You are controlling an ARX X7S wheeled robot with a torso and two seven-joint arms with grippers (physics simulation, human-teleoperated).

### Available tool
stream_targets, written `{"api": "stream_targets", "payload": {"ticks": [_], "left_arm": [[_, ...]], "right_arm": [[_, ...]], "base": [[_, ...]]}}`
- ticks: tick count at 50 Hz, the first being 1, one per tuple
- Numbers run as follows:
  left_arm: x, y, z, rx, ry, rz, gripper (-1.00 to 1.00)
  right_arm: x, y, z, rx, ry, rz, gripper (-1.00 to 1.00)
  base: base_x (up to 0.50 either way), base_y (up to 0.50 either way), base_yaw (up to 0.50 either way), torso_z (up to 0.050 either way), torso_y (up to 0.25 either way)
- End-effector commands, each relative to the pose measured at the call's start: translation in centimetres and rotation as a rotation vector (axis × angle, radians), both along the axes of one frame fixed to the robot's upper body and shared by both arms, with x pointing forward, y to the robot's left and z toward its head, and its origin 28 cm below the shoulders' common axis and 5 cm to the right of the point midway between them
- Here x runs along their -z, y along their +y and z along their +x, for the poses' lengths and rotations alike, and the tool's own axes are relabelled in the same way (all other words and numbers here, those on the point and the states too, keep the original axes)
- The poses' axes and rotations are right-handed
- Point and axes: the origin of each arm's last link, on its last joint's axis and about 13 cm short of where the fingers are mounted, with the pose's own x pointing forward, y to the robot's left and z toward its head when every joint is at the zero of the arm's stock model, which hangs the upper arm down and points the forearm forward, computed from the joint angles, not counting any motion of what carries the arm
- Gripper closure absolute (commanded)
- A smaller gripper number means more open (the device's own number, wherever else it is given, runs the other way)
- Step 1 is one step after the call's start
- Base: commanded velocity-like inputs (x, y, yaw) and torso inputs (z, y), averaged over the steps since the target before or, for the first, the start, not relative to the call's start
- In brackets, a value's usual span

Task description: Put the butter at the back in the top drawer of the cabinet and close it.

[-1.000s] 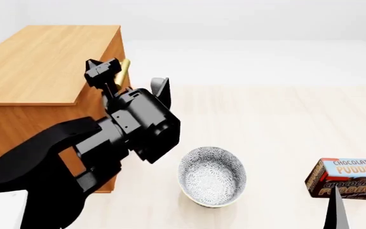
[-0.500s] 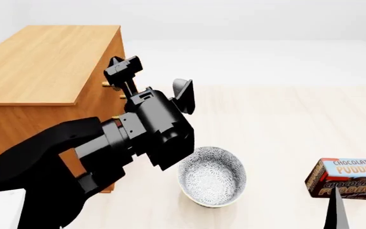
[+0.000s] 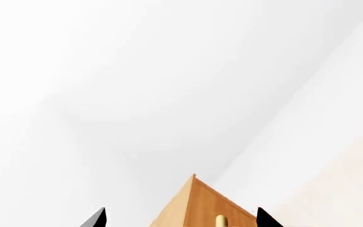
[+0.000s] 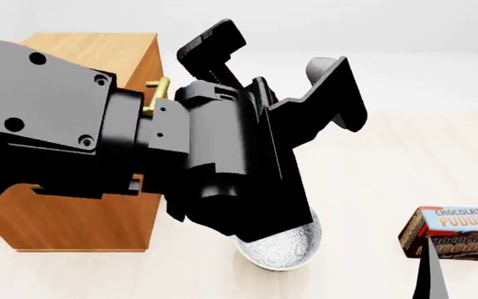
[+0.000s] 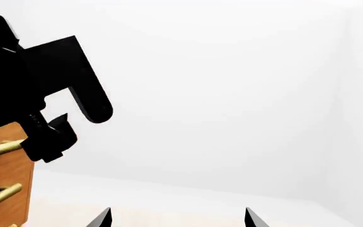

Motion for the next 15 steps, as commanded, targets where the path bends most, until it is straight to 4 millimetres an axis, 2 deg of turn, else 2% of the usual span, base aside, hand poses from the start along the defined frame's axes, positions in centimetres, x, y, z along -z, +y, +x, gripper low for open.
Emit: {"api": "stream_targets", "payload": {"ticks": [1, 6, 15], "left_arm": [[-0.7, 0.8, -4.8, 0.061, 0.068, -0.162, -1.0], [-0.4, 1.2, -6.4, 0.121, 0.093, -0.235, -1.0], [-1.8, 4.9, -8.1, 0.225, 0.081, -0.351, -1.0]], "right_arm": [[-0.2, 0.0, 0.5, -0.019, 0.006, -0.006, -1.0], [-0.4, 0.0, 0.8, -0.032, 0.01, -0.009, -1.0], [-0.8, 0.0, 1.4, -0.064, 0.014, -0.013, -1.0]], "base": [[0.0, 0.0, 0.0, 0.0, 0.0], [0.0, 0.0, 0.0, 0.0, 0.0], [0.0, 0.0, 0.0, 0.0, 0.0]]}}
